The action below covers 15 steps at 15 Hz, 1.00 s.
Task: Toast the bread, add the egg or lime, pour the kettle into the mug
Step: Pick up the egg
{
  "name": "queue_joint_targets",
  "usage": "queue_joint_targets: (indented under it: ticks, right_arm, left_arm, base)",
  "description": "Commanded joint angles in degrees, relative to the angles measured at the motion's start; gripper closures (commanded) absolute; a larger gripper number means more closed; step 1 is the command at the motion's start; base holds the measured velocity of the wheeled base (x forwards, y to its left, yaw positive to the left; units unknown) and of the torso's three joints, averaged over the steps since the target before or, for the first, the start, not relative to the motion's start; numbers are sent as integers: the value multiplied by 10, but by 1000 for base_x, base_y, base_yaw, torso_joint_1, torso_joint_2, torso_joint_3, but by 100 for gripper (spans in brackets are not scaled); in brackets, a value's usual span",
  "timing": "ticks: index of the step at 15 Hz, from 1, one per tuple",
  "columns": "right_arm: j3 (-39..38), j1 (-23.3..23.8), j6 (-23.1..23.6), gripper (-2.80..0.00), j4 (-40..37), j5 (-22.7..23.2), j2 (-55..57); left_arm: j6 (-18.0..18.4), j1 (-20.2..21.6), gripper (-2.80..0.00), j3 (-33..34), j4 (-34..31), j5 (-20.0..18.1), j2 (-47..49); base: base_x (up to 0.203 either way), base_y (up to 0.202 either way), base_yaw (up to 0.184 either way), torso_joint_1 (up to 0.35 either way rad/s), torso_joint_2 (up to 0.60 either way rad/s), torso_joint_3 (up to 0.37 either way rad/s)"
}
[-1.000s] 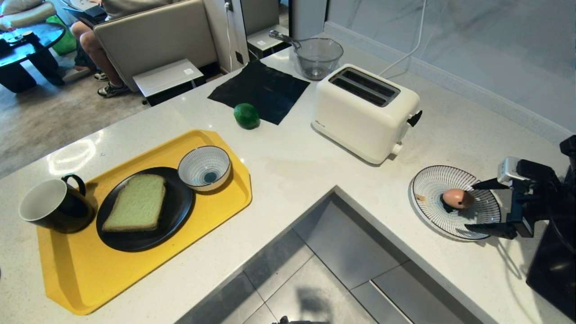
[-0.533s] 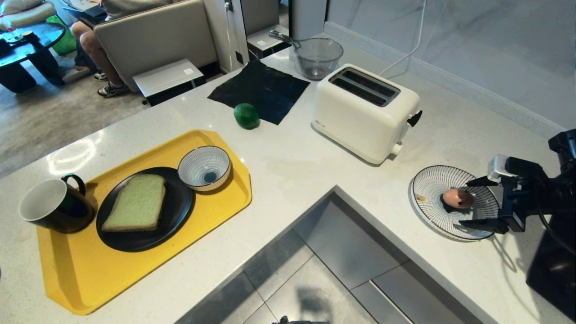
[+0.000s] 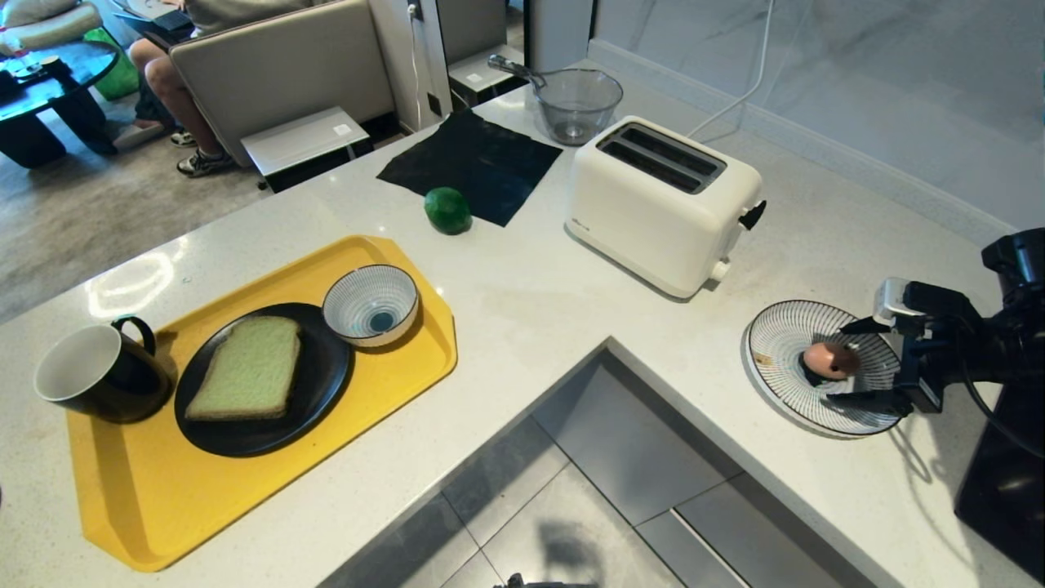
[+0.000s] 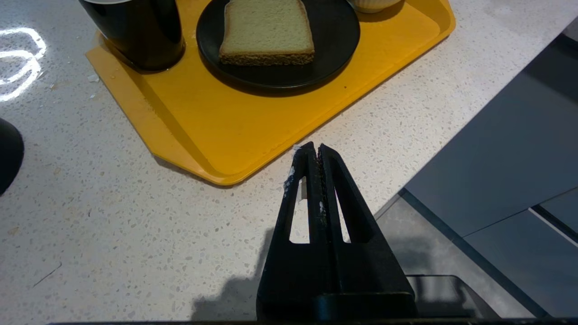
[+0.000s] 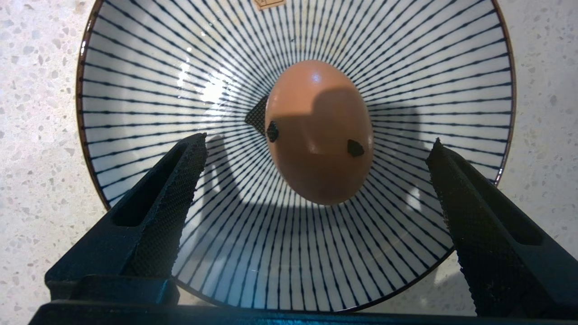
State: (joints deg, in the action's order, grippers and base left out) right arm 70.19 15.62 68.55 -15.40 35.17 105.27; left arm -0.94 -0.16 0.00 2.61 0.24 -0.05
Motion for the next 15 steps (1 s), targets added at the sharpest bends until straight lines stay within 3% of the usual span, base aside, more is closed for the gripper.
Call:
queue_joint_targets:
  ticks: [1,15]
  right_arm:
    - [6,-4,0,-280,-1,1,3]
    - [15,-18,-9,-280,-1,-15,8]
  left_arm:
    - [0,0,0,10,0,0,0]
    - [0,0,0,10,0,0,0]
  base:
    - [0,0,0,0,0,0]
    - [0,0,0,0,0,0]
